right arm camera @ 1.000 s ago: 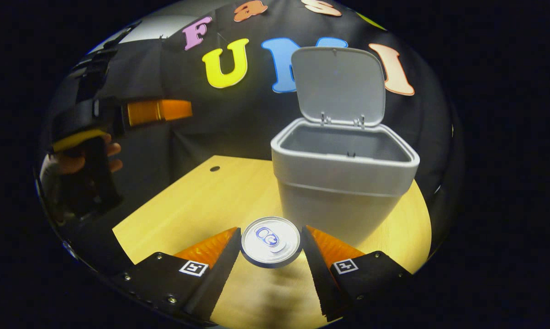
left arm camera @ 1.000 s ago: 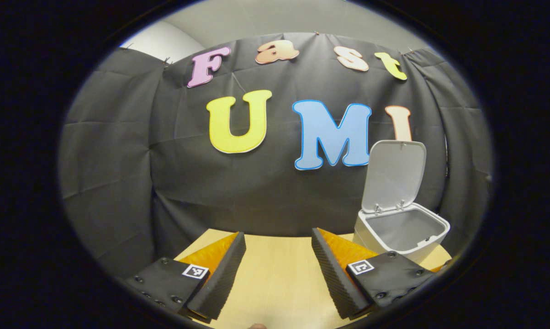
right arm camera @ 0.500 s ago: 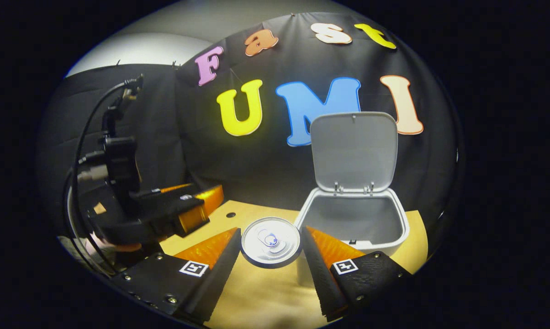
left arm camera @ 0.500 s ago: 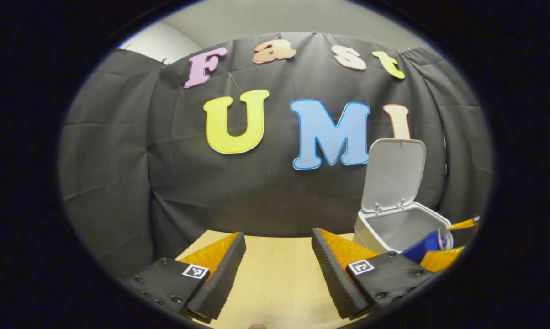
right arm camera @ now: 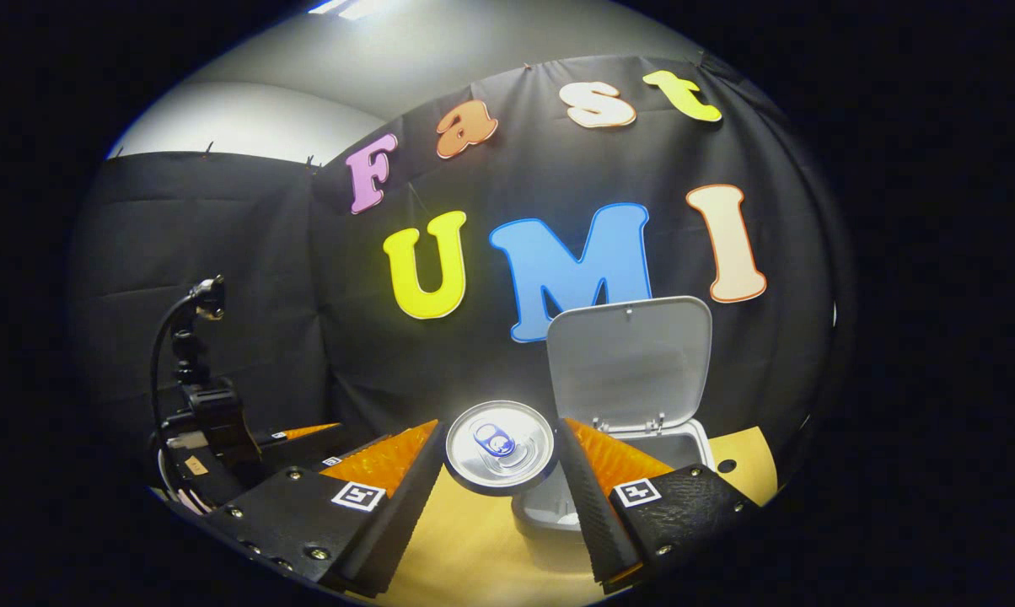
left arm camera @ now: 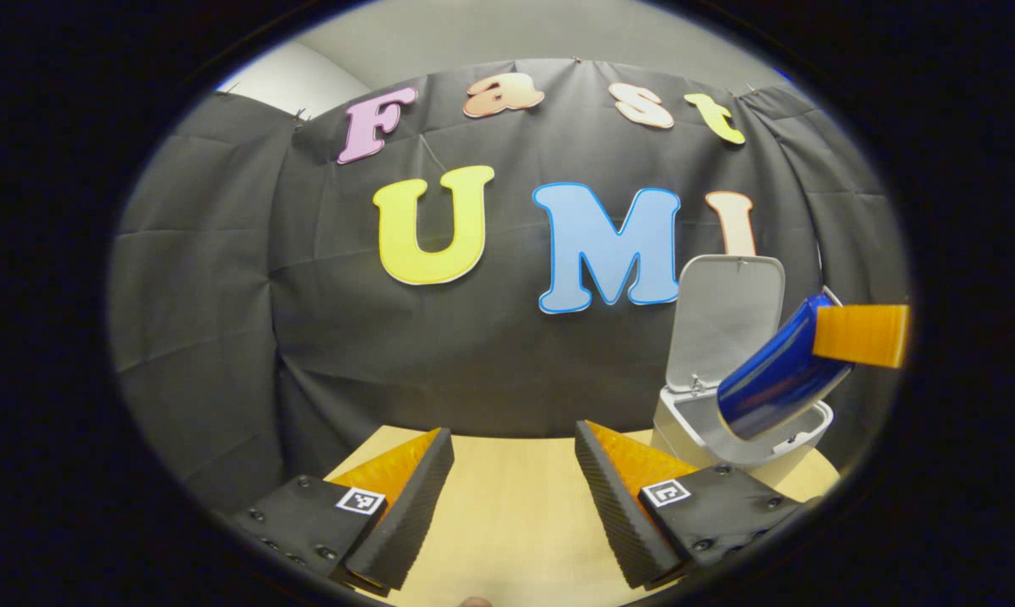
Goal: Press the lid of the desktop garbage bin to open it, pick up the crumpled paper on the desktop and throw it into the bin, then pick up the pop can on the desktop and drop it into the bin, and finally close the garbage bin lid.
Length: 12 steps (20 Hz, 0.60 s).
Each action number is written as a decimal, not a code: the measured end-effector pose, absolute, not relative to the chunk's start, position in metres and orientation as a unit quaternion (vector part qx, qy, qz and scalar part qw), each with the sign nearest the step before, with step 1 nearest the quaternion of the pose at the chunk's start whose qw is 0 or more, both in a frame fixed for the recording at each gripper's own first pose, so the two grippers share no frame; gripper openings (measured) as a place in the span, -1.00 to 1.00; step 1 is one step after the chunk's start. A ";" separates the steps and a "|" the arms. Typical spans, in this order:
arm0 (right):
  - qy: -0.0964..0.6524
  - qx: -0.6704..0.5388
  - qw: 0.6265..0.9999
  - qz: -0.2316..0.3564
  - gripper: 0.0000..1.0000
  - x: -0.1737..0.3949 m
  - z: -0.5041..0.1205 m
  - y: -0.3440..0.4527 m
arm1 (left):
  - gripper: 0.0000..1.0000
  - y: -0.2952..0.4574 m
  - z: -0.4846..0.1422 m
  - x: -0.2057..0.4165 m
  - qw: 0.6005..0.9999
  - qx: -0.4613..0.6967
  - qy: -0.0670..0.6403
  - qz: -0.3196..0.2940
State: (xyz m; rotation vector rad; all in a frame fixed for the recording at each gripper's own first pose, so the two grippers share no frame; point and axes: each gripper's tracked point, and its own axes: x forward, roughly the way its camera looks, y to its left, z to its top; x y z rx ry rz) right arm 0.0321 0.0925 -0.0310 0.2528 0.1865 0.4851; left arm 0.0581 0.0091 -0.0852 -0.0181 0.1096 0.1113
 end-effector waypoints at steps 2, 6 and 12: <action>0.088 0.122 0.963 0.223 0.67 0.041 -0.032 0.081 | 0.99 0.008 -0.085 0.057 0.997 -0.009 0.054 0.054; 0.095 0.110 0.972 0.185 0.68 0.059 -0.045 0.055 | 0.90 0.009 -0.086 0.056 0.997 -0.010 0.055 0.055; 0.128 0.105 0.974 0.152 0.67 0.071 -0.077 0.035 | 1.00 0.012 -0.089 0.057 0.996 -0.014 0.060 0.058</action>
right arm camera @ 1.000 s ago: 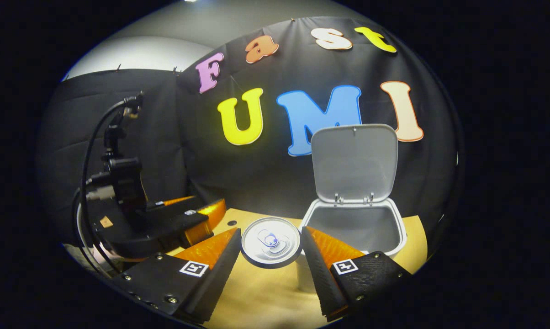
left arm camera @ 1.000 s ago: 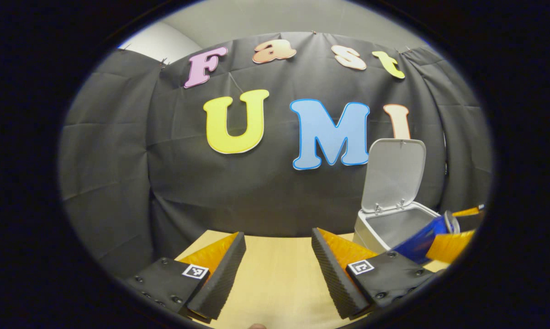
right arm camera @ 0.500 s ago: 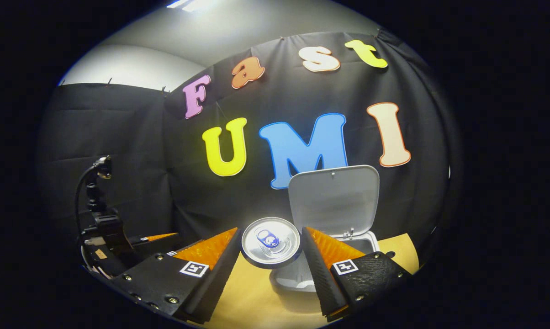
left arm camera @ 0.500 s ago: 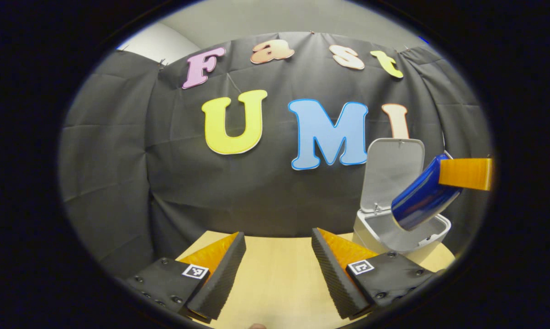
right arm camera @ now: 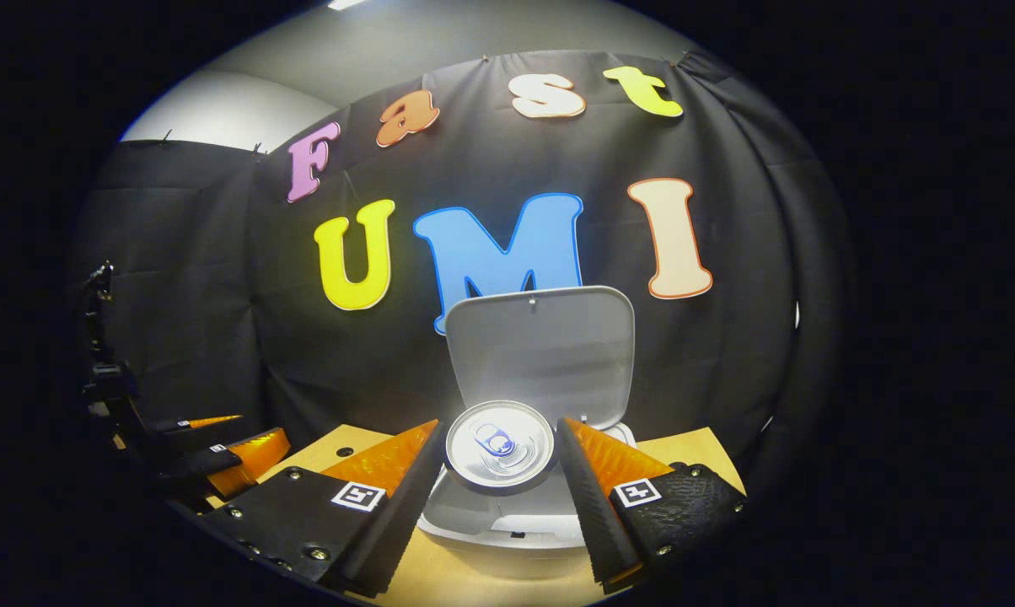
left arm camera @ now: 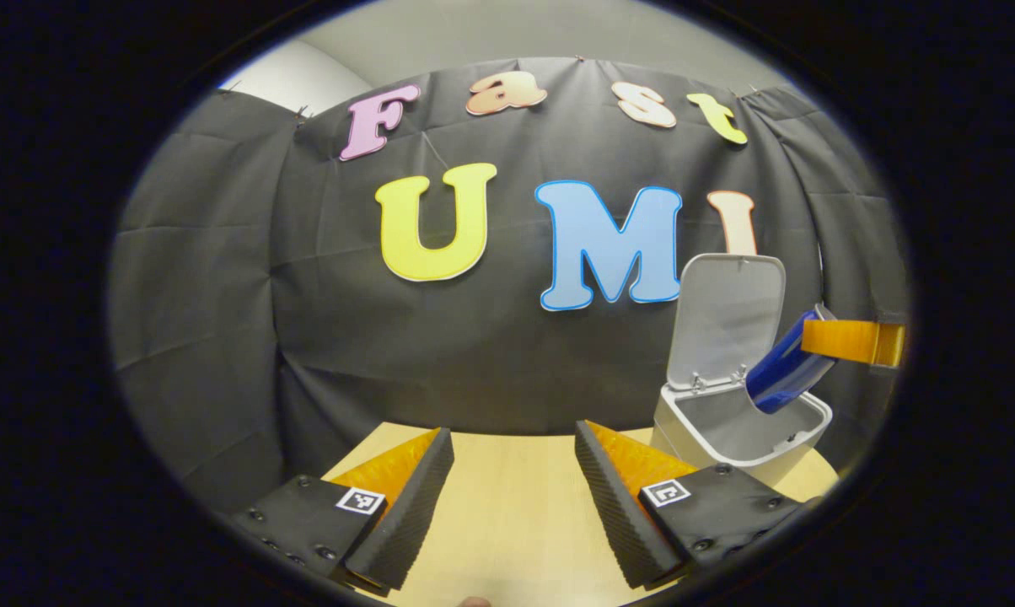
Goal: Press the lid of the desktop garbage bin to open it, pick up the crumpled paper on the desktop and throw it into the bin, then pick up the pop can on the desktop and drop it into the bin, and finally close the garbage bin lid.
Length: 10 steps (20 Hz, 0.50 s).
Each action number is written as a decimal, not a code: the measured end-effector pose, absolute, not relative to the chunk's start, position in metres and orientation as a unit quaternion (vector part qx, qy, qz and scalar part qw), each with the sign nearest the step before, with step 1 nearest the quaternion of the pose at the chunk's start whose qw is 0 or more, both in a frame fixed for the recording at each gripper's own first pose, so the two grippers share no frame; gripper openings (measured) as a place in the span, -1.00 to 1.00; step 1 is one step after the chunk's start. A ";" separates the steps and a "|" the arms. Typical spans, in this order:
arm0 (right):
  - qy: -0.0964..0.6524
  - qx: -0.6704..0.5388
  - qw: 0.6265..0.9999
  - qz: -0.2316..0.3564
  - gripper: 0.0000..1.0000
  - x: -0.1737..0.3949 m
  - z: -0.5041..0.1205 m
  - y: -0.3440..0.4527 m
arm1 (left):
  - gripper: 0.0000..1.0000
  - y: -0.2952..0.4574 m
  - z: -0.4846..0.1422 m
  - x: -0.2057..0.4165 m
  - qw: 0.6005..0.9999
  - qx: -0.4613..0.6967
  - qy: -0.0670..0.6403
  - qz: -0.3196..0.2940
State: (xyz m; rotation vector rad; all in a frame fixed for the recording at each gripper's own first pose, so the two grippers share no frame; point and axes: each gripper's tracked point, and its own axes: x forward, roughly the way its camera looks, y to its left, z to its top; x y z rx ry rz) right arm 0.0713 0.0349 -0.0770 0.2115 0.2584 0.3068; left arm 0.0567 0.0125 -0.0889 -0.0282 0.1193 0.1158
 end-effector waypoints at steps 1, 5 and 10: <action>0.136 0.107 0.973 0.149 0.68 0.072 -0.084 0.034 | 1.00 0.012 -0.089 0.056 0.996 -0.014 0.060 0.058; 0.168 0.111 0.970 0.136 0.68 0.073 -0.115 0.031 | 0.80 0.011 -0.091 0.056 0.996 -0.013 0.062 0.058; 0.202 0.087 0.968 0.121 0.68 0.078 -0.150 0.027 | 0.99 0.013 -0.093 0.058 0.996 -0.011 0.065 0.058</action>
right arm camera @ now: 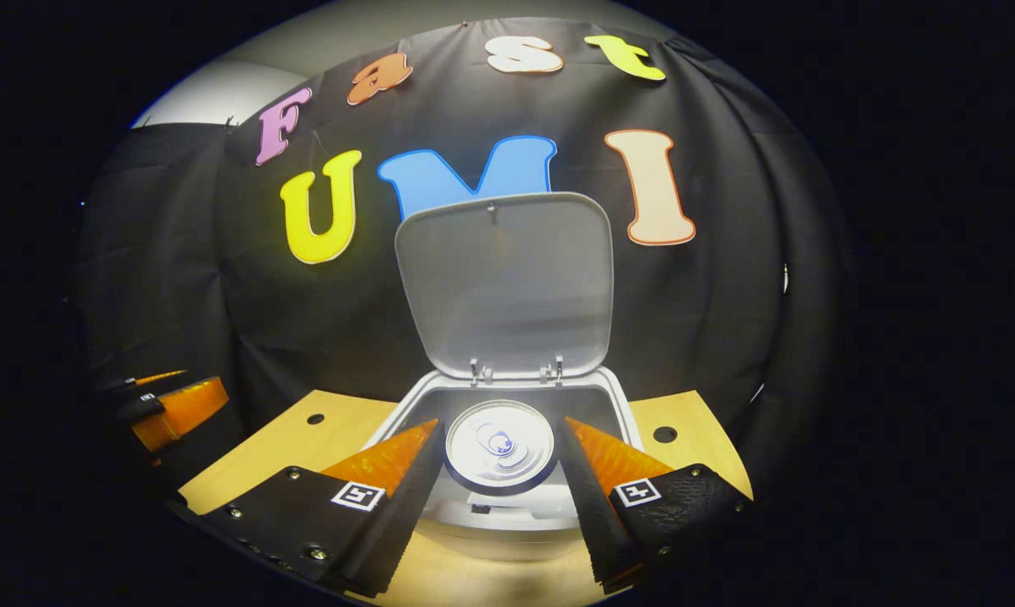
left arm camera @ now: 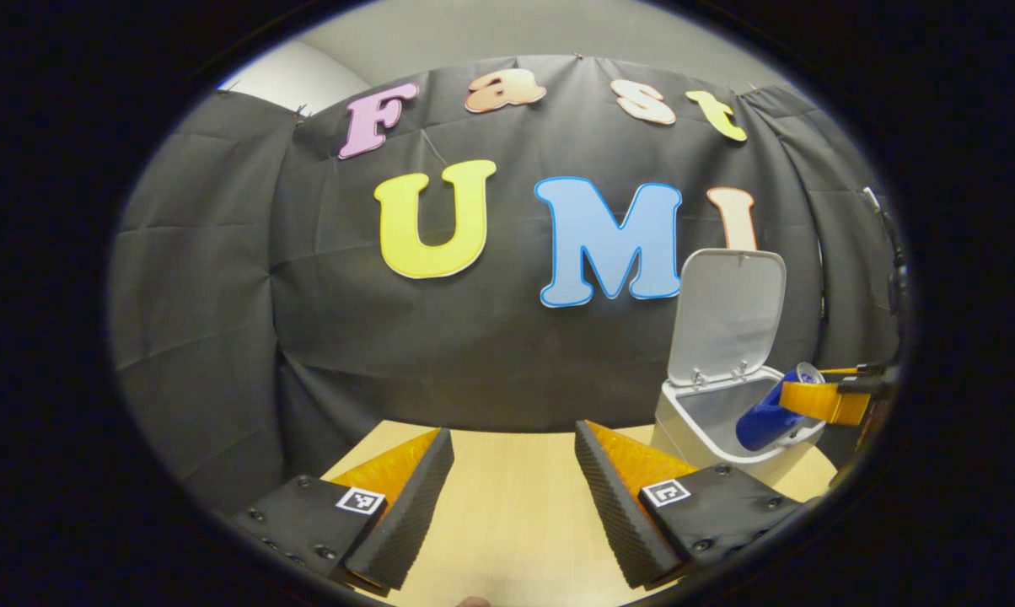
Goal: Press the lid of the desktop garbage bin to open it, pick up the crumpled paper on the desktop and throw it into the bin, then pick up the pop can on the desktop and drop it into the bin, and finally close the garbage bin lid.
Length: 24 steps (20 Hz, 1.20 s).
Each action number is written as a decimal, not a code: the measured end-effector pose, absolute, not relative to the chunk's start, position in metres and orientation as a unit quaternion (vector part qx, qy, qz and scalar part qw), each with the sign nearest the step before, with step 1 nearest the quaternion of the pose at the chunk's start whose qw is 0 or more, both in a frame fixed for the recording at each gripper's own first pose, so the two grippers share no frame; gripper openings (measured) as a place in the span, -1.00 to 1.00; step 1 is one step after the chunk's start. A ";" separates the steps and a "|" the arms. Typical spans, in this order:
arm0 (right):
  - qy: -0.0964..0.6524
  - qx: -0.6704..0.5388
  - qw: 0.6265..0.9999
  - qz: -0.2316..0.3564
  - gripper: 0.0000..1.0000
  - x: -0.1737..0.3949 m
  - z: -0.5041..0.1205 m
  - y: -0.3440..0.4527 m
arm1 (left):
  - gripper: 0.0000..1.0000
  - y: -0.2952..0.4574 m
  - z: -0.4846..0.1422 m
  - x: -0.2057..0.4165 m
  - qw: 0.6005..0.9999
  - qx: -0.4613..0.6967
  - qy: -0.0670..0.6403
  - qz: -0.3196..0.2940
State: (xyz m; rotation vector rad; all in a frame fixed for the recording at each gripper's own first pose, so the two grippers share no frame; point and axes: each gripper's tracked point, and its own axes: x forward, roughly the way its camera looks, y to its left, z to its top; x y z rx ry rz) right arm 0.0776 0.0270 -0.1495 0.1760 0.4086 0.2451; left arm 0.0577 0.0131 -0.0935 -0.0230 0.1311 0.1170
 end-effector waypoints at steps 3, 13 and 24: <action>0.219 0.083 0.965 0.115 0.68 0.081 -0.163 0.026 | 0.99 0.014 -0.096 0.059 0.996 -0.011 0.068 0.060; 0.232 0.081 0.964 0.106 0.70 0.089 -0.177 0.023 | 0.99 0.014 -0.100 0.067 0.995 -0.008 0.073 0.062; 0.231 0.086 0.964 0.104 0.70 0.092 -0.177 0.020 | 1.00 0.006 -0.100 0.077 0.996 -0.001 0.074 0.054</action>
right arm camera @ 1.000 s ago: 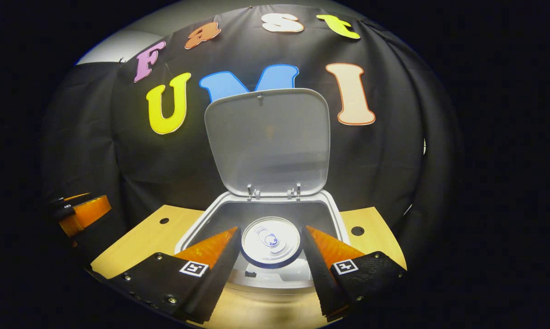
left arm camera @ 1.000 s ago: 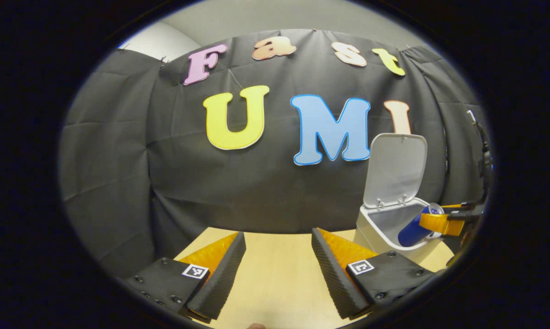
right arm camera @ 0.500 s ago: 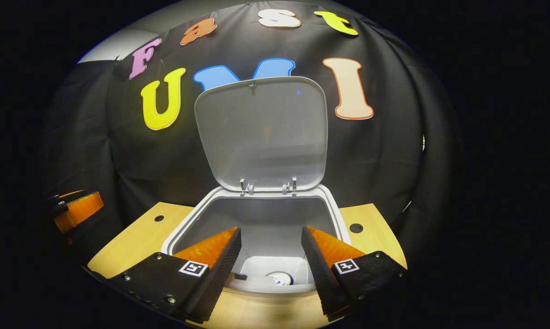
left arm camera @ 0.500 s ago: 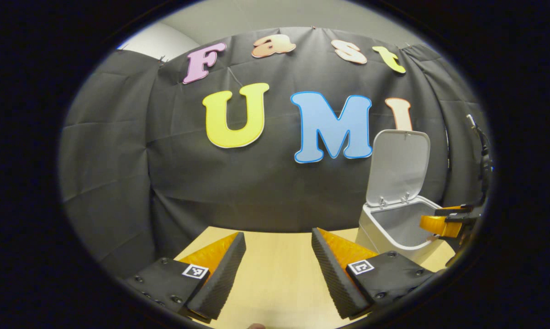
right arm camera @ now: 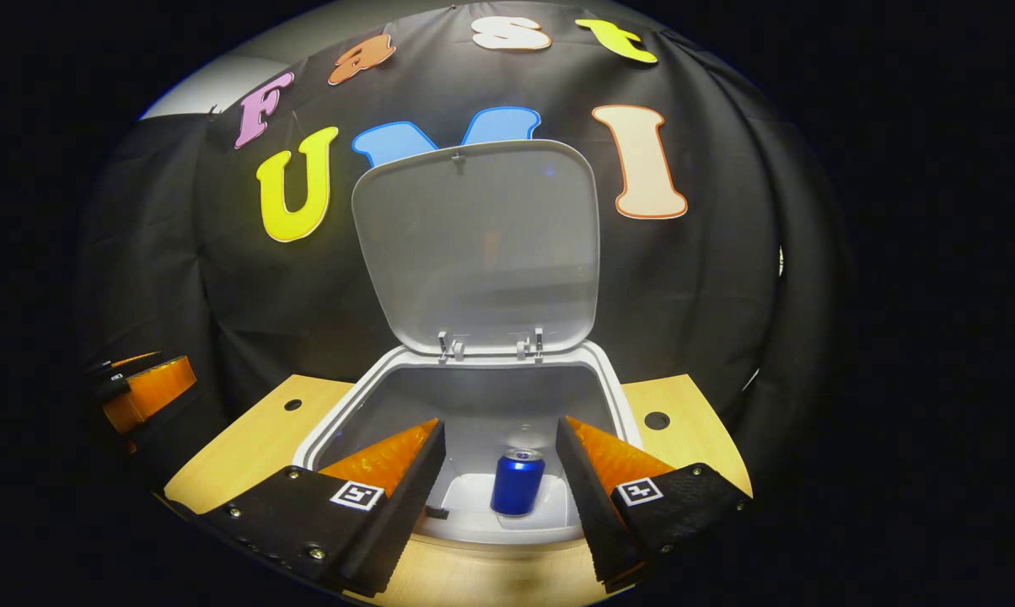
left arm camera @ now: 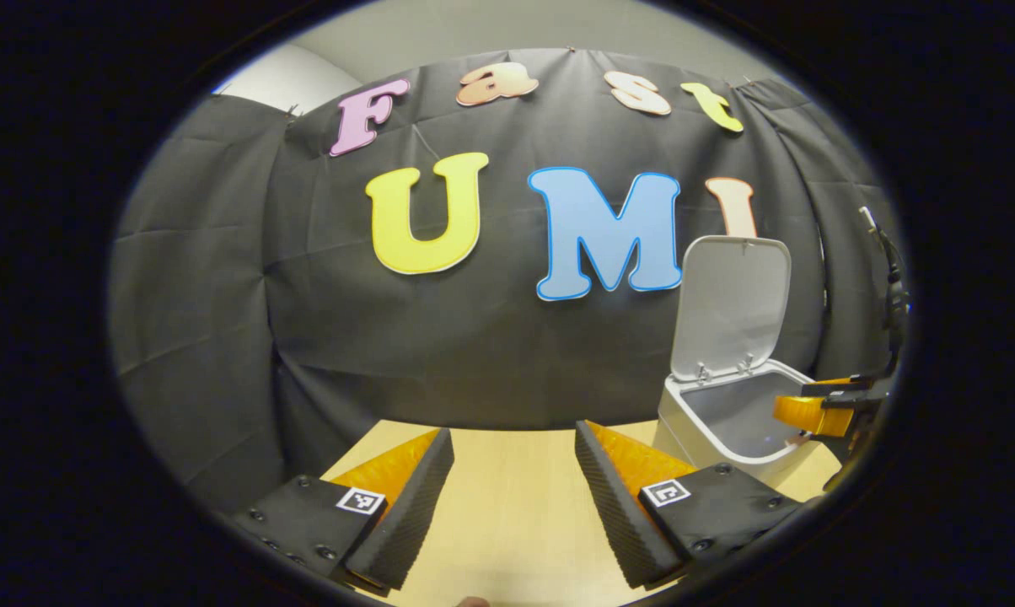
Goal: Press the lid of the desktop garbage bin to open it, pick up the crumpled paper on the desktop and throw it into the bin, then pick up the pop can on the desktop and drop it into the bin, and finally close the garbage bin lid.
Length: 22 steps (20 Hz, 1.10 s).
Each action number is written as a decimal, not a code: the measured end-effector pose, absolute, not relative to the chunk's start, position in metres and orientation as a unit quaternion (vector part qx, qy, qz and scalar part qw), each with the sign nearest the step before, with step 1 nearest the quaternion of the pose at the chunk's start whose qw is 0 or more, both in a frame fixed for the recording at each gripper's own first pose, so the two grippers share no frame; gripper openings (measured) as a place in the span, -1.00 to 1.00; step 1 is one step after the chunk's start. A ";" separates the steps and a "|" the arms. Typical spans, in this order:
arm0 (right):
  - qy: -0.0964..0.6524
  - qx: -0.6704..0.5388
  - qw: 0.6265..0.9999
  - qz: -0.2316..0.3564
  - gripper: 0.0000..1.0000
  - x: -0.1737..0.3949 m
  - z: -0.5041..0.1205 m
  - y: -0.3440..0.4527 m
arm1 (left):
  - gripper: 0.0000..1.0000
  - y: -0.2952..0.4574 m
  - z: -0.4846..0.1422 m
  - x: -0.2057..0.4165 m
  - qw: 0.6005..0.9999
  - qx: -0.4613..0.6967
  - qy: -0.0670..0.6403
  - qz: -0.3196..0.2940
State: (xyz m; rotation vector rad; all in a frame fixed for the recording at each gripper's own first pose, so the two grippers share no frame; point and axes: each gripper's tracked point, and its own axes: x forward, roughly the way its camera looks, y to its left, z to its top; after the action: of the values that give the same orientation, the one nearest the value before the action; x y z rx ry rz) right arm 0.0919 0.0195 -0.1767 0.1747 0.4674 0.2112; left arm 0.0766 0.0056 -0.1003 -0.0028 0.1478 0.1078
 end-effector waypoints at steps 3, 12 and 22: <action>0.227 0.085 0.964 0.104 0.70 0.094 -0.172 0.018 | 0.90 0.002 -0.100 0.079 0.996 0.001 0.073 0.051; 0.175 0.052 0.977 0.109 0.70 0.110 -0.125 0.019 | 0.99 -0.002 -0.103 0.083 0.996 -0.002 0.075 0.047; 0.102 0.034 0.989 0.104 0.69 0.138 -0.059 0.023 | 1.00 0.003 -0.101 0.086 0.996 -0.011 0.073 0.052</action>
State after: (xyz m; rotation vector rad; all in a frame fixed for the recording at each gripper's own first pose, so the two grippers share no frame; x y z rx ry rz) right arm 0.1378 0.0228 -0.0588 0.0678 0.2048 0.2096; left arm 0.0860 0.0029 -0.1012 -0.0213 0.1462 0.1051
